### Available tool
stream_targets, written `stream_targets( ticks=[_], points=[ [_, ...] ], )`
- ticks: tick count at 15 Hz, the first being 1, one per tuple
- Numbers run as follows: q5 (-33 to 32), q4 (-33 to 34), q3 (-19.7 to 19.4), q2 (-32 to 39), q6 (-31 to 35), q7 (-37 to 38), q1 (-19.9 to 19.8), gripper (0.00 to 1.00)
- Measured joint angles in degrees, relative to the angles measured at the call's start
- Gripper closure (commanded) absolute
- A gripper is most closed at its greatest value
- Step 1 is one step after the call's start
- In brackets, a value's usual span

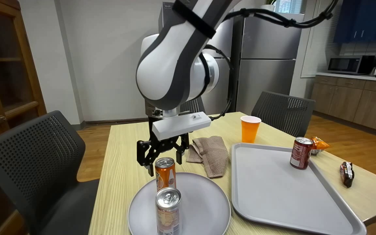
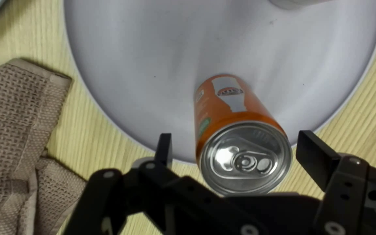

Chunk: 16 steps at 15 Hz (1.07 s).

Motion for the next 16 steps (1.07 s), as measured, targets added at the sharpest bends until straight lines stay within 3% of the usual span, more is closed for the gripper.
stream_targets(
  ticks=[5, 16],
  points=[
    [0.0, 0.0, 0.0, 0.0, -0.2, 0.0, 0.0, 0.62],
    [0.3, -1.4, -0.4, -5.8, 0.1, 0.0, -1.4, 0.62]
  ],
)
